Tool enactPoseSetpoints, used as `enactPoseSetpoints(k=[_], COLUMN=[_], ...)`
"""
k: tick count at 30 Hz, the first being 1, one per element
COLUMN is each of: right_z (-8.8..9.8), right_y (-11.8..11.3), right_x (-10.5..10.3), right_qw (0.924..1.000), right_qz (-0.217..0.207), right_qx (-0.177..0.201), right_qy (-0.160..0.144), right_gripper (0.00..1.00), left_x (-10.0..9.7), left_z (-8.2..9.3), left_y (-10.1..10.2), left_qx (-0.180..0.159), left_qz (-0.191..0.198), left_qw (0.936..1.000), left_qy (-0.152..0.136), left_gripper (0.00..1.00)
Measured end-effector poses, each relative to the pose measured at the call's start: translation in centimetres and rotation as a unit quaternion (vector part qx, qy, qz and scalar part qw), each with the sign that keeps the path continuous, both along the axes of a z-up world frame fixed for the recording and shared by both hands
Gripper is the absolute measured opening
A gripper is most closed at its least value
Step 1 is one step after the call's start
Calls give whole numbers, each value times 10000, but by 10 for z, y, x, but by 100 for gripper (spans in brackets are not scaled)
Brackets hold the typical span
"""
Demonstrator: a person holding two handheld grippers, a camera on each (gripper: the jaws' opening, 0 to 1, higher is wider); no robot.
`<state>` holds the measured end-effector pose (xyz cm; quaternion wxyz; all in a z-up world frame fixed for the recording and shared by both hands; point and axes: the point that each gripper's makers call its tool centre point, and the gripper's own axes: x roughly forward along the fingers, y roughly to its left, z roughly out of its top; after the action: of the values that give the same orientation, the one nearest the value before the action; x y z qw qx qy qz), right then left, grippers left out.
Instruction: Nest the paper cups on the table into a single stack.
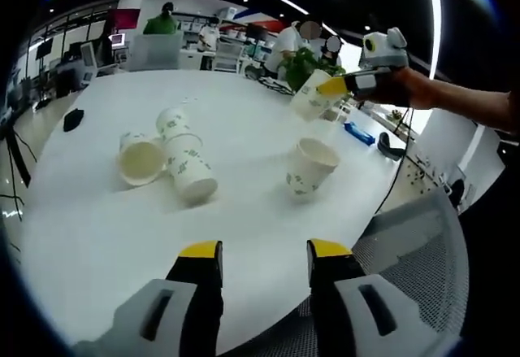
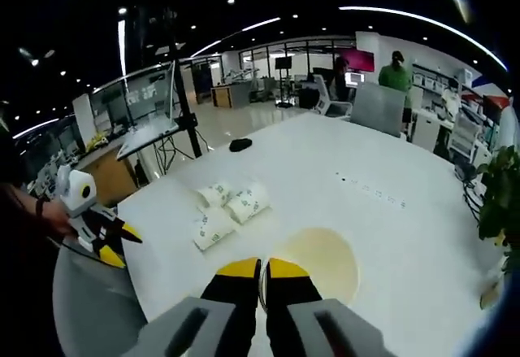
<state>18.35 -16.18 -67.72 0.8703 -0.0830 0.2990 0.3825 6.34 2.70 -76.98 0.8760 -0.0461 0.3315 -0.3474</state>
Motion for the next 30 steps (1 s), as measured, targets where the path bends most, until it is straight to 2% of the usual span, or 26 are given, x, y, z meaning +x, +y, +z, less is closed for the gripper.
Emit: enactPoseSetpoints(k=[5, 7, 19, 30], right_z=[-5, -7, -2, -21], right_y=[2, 5, 24, 32], right_x=[-10, -21, -60, -75], right_qw=[9995, 9990, 9976, 9963], right_qz=[194, 278, 617, 751], right_qx=[-248, -338, -320, -398], right_qy=[-68, -59, -58, 107], right_gripper=[0, 0, 0, 0], left_x=[0, -1, -2, -5], left_z=[0, 1, -2, -1], left_y=[-1, -1, -2, -5], left_qx=[-11, -18, -10, 10], left_qz=[-23, -34, -103, -180], left_qw=[10000, 10000, 9999, 9998], left_qy=[-7, -5, 14, 25], left_gripper=[40, 40, 40, 39])
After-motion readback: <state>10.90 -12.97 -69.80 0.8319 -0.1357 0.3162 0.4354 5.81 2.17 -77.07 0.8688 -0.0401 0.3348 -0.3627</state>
